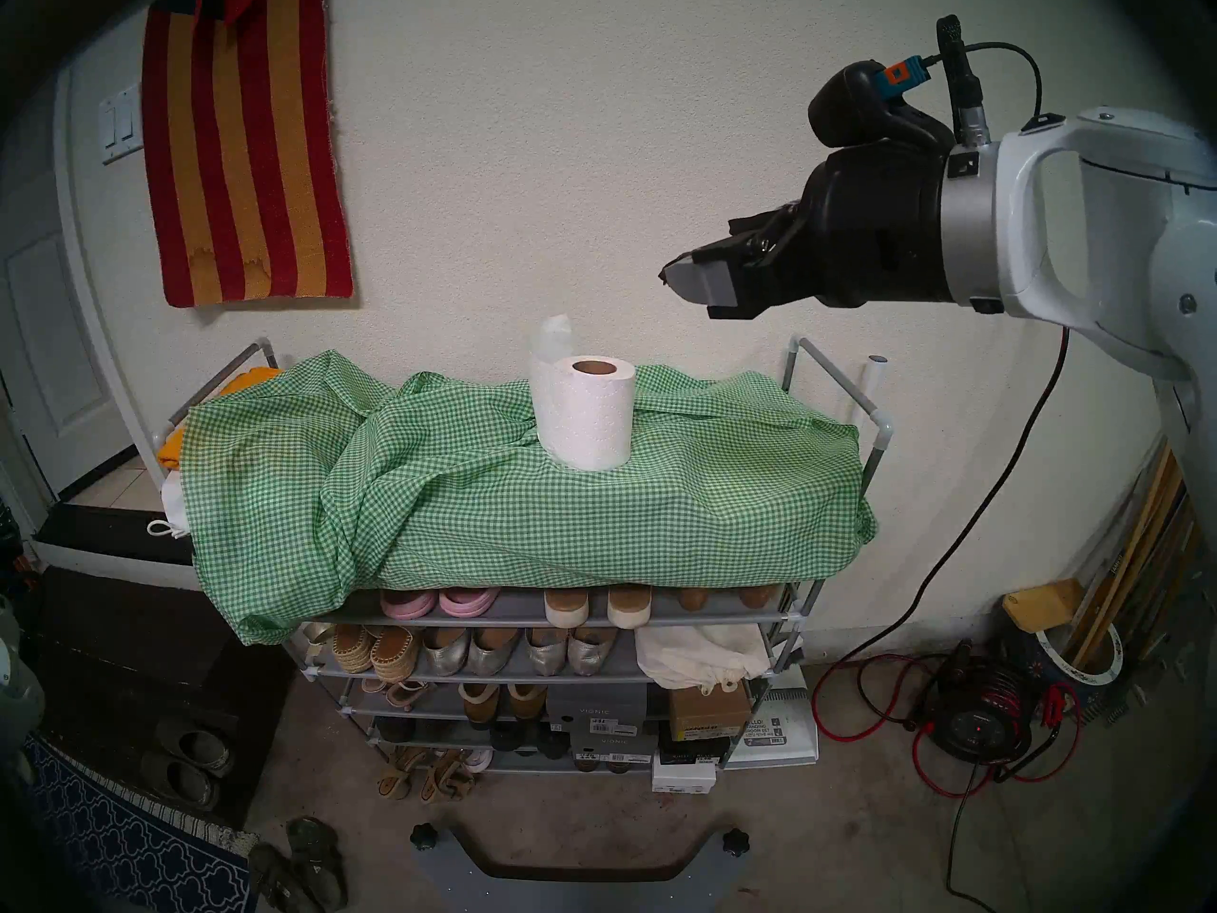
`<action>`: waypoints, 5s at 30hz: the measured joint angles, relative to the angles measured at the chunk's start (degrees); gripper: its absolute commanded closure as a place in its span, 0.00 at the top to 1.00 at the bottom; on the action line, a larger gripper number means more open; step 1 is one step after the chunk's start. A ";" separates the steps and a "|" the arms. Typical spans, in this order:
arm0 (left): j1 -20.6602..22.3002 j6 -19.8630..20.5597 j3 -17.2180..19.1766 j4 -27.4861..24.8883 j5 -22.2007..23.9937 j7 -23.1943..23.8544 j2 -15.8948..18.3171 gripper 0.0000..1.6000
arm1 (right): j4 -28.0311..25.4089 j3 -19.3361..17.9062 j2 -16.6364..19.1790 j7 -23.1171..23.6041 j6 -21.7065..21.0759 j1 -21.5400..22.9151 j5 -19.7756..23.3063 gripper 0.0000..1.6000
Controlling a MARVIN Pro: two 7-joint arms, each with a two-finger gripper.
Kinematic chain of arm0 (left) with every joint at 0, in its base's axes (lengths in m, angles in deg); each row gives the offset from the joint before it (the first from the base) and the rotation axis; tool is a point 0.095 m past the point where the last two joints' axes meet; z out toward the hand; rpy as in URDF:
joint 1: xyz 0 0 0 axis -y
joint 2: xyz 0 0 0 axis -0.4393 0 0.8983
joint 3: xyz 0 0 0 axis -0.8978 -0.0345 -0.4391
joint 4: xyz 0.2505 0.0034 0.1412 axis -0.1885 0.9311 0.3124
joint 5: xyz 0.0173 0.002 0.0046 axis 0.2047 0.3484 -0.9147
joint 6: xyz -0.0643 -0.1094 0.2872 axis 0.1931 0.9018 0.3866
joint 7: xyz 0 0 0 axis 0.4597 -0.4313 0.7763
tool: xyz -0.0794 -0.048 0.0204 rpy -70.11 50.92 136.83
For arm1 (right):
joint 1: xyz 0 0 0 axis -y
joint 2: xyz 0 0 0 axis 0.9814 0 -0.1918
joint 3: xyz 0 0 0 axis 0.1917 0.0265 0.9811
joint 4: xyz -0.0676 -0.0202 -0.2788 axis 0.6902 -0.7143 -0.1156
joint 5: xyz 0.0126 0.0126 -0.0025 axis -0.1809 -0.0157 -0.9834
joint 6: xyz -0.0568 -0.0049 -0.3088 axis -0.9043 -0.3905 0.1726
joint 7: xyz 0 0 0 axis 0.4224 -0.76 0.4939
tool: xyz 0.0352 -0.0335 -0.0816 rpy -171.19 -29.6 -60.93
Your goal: Lift the object off the cloth, cover the shoe rack with the cloth, put the object back
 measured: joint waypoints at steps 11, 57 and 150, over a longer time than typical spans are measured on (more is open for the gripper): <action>0.01 0.00 0.00 0.00 0.00 0.00 -0.01 1.00 | 2.60 4.59 -3.82 1.38 0.00 4.31 -1.53 1.00; 0.03 -0.01 0.00 0.00 0.00 -0.02 -0.05 1.00 | 23.97 32.29 -22.86 2.85 0.00 26.24 -9.99 1.00; 0.06 -0.01 -0.01 0.00 -0.01 -0.01 -0.09 1.00 | 32.58 84.19 -20.91 31.84 -0.01 72.51 -16.04 1.00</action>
